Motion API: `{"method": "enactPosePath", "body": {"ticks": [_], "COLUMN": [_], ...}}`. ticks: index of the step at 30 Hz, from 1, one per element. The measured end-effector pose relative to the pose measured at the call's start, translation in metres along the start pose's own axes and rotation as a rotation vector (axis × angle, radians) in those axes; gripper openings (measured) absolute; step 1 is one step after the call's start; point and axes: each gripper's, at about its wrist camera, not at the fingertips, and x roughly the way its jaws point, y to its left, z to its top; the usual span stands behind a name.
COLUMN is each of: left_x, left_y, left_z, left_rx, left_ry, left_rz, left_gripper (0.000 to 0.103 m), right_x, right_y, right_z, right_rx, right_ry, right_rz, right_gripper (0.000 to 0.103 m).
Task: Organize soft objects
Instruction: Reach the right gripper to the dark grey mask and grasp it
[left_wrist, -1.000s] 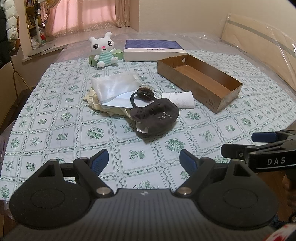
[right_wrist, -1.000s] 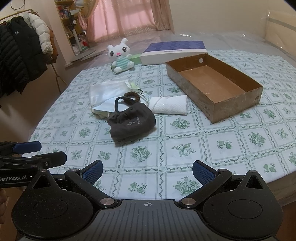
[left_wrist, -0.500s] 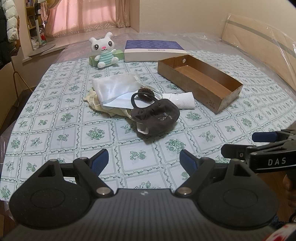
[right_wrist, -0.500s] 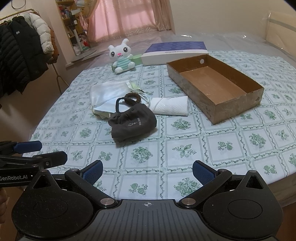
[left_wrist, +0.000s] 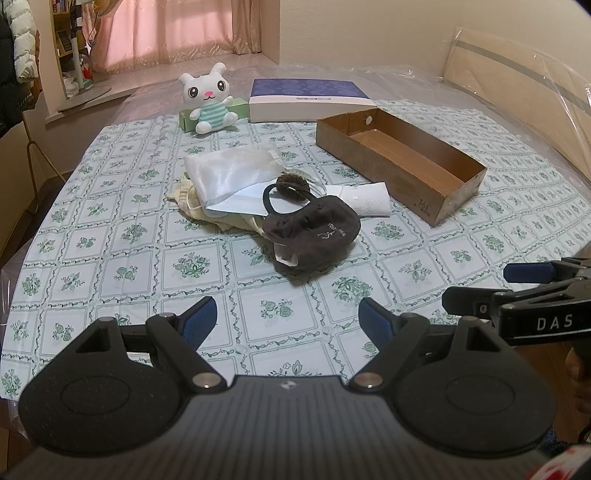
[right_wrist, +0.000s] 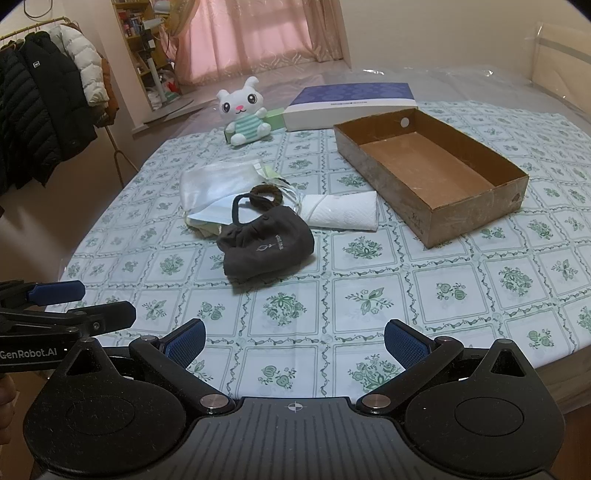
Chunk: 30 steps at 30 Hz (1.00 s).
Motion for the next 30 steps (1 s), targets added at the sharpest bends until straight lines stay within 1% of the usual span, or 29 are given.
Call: {"method": "enactPosePath", "body": {"ticks": [8,10,16,24,30], "left_x": [-0.001,0.006,0.014,0.032,0.05], "left_y": [0.001,0.002,0.004,0.009,0.012], "left_z": [0.001,-0.004,-0.007,-0.003,0.0], "left_rx": [0.0,-0.001,0.001,-0.008,-0.005], "left_ry": [0.0,0.002,-0.005,-0.001,0.008], "left_rz": [0.0,0.001,0.012,0.012,0.018], "left_gripper": [0.083,0.083,0.083,0.083,0.083], "right_x": [0.0,0.001,0.004,0.019,0.037], "right_y": [0.001,0.001,-0.007,-0.014,-0.018], "right_z": [0.001,0.001,0.002,0.007,0.013], "right_rx": [0.001,0.0,0.015,0.031,0.046], "right_ry": [-0.002,-0.006,-0.039,-0.078,-0.078], "right_rz": [0.001,0.008,0.035,0.072,0.082], "right_gripper": [0.103,0.103,0.103,0.103,0.103]}}
